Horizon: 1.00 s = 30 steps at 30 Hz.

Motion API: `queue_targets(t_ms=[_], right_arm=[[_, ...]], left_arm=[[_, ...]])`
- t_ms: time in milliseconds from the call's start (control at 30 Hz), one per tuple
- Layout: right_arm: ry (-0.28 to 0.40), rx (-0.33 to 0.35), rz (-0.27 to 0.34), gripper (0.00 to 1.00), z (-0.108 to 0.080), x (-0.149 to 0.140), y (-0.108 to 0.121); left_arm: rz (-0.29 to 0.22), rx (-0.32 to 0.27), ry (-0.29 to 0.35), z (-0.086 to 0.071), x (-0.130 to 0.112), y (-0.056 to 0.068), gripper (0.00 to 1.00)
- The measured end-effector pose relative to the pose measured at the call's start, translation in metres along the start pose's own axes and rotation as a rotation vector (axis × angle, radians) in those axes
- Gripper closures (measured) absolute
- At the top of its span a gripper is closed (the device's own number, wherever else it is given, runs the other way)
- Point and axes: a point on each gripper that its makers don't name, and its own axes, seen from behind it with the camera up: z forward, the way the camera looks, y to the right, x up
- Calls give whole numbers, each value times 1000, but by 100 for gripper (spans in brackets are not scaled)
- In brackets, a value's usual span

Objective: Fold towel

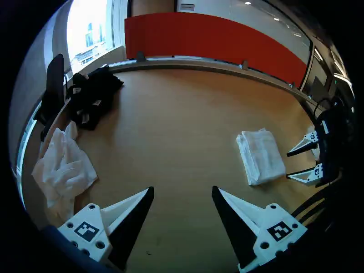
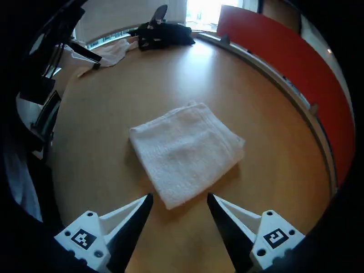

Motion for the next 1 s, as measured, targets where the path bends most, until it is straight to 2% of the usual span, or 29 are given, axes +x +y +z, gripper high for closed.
queue_targets(t_ms=[133, 333, 467, 533, 867, 1000], right_arm=[[-8, -3, 11, 19, 3, -8, -2], [-9, 4, 41, 42, 6, -14, -6], [-12, 9, 54, 51, 7, -17, -8], [-13, 10, 57, 51, 8, -18, -9], [-17, 14, 78, 81, 14, -21, -14], [-16, 13, 93, 82, 15, -22, -15]], left_arm=[[1, -1, -1, 1, -1, 1, 6], [-1, -4, -2, 2, -2, 3, 6], [-1, -5, -3, 2, -2, 3, 6], [0, -4, -3, 2, -2, 3, 6], [-1, -6, -6, 3, -3, 3, 6], [2, -5, -9, 3, -4, 2, 6]])
